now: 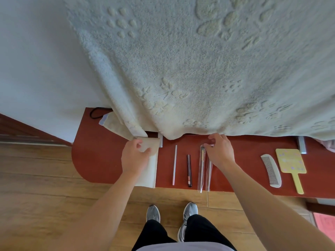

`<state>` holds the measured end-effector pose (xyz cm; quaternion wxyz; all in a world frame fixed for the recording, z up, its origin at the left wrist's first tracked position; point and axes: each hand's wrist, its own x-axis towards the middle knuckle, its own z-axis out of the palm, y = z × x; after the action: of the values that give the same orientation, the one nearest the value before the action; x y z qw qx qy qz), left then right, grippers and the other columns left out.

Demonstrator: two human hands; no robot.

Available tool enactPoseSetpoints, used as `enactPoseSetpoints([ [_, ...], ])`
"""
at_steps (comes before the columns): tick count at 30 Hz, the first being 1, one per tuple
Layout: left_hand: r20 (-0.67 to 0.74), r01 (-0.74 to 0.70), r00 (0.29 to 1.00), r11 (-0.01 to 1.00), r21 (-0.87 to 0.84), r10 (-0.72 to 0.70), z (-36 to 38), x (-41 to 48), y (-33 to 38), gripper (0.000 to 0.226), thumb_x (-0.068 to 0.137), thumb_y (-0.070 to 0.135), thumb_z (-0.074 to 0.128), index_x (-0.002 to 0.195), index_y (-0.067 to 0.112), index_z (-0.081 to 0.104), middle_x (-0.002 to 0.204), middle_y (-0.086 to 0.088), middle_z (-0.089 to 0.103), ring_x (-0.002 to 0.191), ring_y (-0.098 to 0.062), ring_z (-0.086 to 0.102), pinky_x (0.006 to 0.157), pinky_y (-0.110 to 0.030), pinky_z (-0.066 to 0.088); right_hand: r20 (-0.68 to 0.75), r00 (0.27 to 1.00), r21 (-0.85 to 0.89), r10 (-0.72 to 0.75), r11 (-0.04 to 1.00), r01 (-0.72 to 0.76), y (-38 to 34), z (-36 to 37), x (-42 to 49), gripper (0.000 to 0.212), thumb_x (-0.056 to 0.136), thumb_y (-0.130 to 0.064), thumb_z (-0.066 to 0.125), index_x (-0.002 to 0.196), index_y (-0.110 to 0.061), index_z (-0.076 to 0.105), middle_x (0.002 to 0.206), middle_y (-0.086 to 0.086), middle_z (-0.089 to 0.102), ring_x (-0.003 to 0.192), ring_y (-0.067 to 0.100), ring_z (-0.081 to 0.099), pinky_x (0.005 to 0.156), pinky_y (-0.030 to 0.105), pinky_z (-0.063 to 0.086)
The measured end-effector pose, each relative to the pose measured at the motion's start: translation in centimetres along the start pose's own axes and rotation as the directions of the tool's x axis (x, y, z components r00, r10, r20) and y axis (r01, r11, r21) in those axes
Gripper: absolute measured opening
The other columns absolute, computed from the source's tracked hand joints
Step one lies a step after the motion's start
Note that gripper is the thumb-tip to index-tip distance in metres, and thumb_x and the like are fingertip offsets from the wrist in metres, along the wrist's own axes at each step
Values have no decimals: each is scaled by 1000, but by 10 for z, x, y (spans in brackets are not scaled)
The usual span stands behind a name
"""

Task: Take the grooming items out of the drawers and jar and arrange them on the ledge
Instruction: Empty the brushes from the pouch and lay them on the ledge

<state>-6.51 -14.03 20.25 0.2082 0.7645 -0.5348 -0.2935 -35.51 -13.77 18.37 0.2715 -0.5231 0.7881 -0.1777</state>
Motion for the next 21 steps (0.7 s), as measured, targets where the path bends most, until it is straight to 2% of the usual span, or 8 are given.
enactPoseSetpoints([
  [4,175,-129,978,990,58,117,11,-17,34,22,88,29,69,107,18,70,84,11,65,79,-5,63,73,-23,52,50,997,34,-61,998,59,-23,-6,-10,29,89,-28,65,117,-21,60,107,-7,56,94,10,57,77,25,45],
  [6,267,-168,955,979,118,132,25,-25,45,16,89,29,68,98,17,73,83,11,66,79,-6,63,76,-25,55,63,994,63,-89,994,86,-30,-8,-15,29,90,-28,65,117,-21,60,107,-7,57,89,8,58,77,24,46],
  [8,312,-192,942,961,197,124,40,-31,53,20,90,29,66,83,12,72,77,5,68,73,-11,64,73,-31,57,63,992,97,-106,990,99,-34,-9,-20,28,89,-27,65,116,-21,60,106,-8,58,89,8,59,80,26,50],
  [10,334,-175,939,945,276,77,54,-34,56,28,89,32,66,73,9,66,68,-1,65,65,-14,63,59,-29,52,61,991,118,-116,987,108,-34,-11,-25,28,89,-27,66,115,-21,61,105,-8,58,92,9,59,81,26,50],
  [12,342,-148,939,930,337,26,65,-35,55,28,89,34,68,74,11,61,59,2,54,60,-15,60,51,-23,41,73,992,124,-107,987,97,-30,-13,-32,26,89,-28,65,114,-22,60,103,-8,59,94,8,57,79,23,47],
  [14,346,-128,938,923,363,-6,74,-35,52,25,87,30,70,75,11,59,58,5,48,63,-18,64,48,-21,36,88,992,128,-94,988,83,-24,-15,-38,24,90,-29,65,112,-24,60,101,-10,59,93,7,56,76,20,44],
  [18,352,-98,935,924,369,-41,83,-33,50,25,87,9,65,71,14,47,65,2,50,75,-22,67,45,-20,32,82,994,127,-77,990,66,-11,-21,-46,16,89,-29,65,103,-30,58,95,-10,60,85,4,57,66,16,42],
  [21,331,-64,942,934,353,-60,84,-32,53,26,84,6,64,66,14,48,63,1,52,65,-20,62,45,-21,35,93,993,123,-72,991,61,-7,-27,-49,15,90,-28,63,104,-30,57,96,-12,59,86,3,56,67,16,44],
])
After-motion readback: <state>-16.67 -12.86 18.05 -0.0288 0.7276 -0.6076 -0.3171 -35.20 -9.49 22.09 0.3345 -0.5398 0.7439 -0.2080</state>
